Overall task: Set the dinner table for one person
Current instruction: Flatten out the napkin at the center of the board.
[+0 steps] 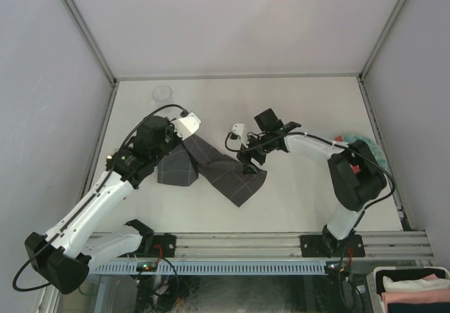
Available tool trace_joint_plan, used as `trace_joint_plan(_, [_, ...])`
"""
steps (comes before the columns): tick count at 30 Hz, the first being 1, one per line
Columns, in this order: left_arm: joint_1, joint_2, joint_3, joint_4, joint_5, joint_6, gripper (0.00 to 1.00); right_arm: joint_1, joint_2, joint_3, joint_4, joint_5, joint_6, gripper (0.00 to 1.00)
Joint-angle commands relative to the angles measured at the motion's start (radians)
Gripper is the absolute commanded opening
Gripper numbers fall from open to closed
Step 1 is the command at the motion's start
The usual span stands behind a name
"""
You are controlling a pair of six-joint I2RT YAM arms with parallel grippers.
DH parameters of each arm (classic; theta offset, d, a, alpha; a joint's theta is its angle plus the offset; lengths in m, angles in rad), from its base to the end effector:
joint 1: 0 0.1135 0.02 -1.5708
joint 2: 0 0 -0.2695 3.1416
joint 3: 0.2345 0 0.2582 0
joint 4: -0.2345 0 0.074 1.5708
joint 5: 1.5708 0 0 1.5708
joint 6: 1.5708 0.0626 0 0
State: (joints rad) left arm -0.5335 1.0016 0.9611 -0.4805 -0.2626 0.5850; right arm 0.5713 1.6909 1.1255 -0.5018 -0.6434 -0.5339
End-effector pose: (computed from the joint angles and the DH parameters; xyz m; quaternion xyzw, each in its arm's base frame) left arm 0.2190 -0.1105 0.3234 0.3996 0.7620 0.1261 0.4937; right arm 0.2795 0.2243 0.1885 -0.5493 0.7407 0.3106 0.2306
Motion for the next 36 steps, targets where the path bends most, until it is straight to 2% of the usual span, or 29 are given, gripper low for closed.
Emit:
trace_joint_plan(1, [0.004, -0.048, -0.024, 0.036, -0.015, -0.034, 0.0, 0.023, 0.073, 0.067, 0.091, 0.003, -0.04, 0.73])
trace_joint_plan(8, [0.004, -0.074, -0.027, 0.011, -0.012, -0.05, 0.0, 0.021, 0.185, 0.102, 0.118, 0.007, -0.067, 0.73])
trace_joint_plan(13, [0.005, -0.084, -0.039, 0.003, -0.009, -0.052, 0.0, 0.012, 0.252, 0.155, 0.112, 0.006, -0.075, 0.62])
trace_joint_plan(15, [0.005, -0.085, -0.044, 0.002, -0.011, -0.049, 0.0, 0.01, 0.26, 0.156, 0.112, 0.004, -0.077, 0.52])
trace_joint_plan(21, [0.004, -0.084, -0.062, 0.005, -0.012, -0.047, 0.0, -0.015, 0.244, 0.159, 0.08, -0.019, -0.082, 0.04])
trace_joint_plan(22, [0.004, -0.082, -0.063, 0.005, -0.012, -0.049, 0.0, -0.023, 0.234, 0.159, 0.077, -0.03, -0.072, 0.0])
trace_joint_plan(25, [0.004, -0.084, -0.066, 0.006, -0.01, -0.051, 0.0, -0.035, 0.196, 0.159, 0.074, -0.036, -0.044, 0.0])
trace_joint_plan(30, [0.006, -0.105, -0.067, -0.004, -0.034, -0.016, 0.0, -0.042, 0.069, 0.159, 0.03, 0.039, -0.05, 0.0])
trace_joint_plan(36, [0.004, -0.187, -0.048, -0.067, -0.048, 0.063, 0.0, -0.129, -0.128, 0.186, -0.091, 0.076, -0.084, 0.0])
